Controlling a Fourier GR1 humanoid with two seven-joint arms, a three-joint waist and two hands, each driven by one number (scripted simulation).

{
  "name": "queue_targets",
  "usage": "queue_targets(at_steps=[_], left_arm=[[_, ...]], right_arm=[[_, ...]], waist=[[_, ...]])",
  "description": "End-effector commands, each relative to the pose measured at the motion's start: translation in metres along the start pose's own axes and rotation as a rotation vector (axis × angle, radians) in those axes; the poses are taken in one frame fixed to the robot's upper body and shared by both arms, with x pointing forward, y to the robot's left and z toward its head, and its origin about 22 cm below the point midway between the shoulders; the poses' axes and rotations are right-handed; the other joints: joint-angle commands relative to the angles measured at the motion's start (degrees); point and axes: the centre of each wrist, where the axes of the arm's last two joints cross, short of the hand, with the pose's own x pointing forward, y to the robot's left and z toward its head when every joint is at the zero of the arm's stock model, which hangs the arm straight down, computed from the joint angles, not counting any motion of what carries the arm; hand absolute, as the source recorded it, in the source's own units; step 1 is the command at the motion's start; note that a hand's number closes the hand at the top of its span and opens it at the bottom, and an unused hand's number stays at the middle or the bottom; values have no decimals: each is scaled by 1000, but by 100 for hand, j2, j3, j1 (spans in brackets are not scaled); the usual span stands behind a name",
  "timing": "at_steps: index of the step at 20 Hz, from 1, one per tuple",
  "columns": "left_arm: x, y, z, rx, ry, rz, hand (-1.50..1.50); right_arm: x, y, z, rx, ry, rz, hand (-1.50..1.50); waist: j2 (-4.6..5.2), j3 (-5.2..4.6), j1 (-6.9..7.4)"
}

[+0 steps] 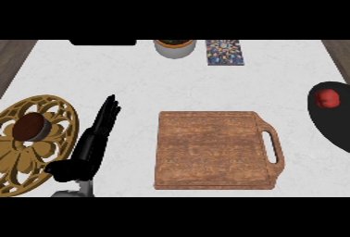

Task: Pick the bell pepper from the cutting board and place it in the pan

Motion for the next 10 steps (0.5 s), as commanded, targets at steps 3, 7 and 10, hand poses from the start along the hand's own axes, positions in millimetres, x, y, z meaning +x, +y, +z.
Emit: queue_targets(at_steps=[3, 7, 10], left_arm=[[-1, 3, -6, 4, -6, -8, 0], [4, 5, 0, 9, 6, 10, 0], [-3, 16, 4, 0, -9, -16, 0]], right_arm=[[-16, -7, 24, 36, -9, 16, -150], [-2, -22, 18, 50, -30, 41, -150], [-12, -26, 33, 45, -4, 43, -150]], waist=[[-4, -4, -8], [-17, -9, -20], [-16, -10, -27]])
